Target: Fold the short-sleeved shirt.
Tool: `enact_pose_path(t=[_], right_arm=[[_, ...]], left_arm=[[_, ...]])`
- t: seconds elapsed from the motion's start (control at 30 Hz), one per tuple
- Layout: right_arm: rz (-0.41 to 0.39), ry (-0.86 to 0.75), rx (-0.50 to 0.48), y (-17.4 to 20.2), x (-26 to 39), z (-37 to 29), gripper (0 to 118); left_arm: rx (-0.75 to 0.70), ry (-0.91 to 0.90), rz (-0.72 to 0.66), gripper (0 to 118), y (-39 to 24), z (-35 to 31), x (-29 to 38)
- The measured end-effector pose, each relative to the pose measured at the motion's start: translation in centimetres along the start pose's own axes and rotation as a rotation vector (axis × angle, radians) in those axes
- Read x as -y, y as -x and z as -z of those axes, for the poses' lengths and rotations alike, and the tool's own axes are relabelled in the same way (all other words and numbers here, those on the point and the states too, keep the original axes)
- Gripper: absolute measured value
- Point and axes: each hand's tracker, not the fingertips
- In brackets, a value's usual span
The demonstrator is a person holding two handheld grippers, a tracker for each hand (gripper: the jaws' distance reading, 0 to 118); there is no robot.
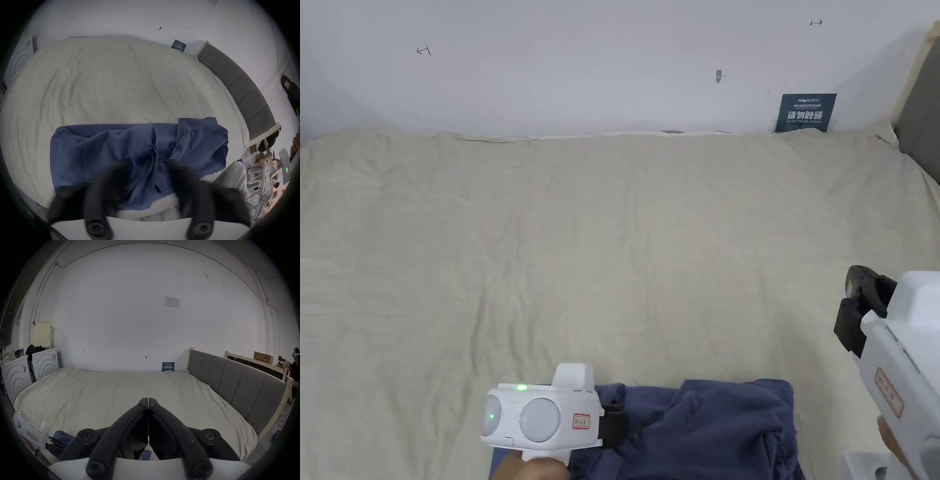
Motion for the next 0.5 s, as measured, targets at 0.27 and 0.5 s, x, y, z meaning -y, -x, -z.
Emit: enact_pose_path(t=[0.27, 0.5], right_arm=[[0.008, 0.006, 0.001, -0.1, 0.1, 0.1, 2], [0.007, 0.004, -0.009, 0.3, 0.0, 0.2, 2]], left_arm=[[0.019, -0.085, -0.021, 113, 0.7, -2.7, -0.2], [-0.16, -0.341, -0.024, 49, 4.0, -6.8, 0.3]])
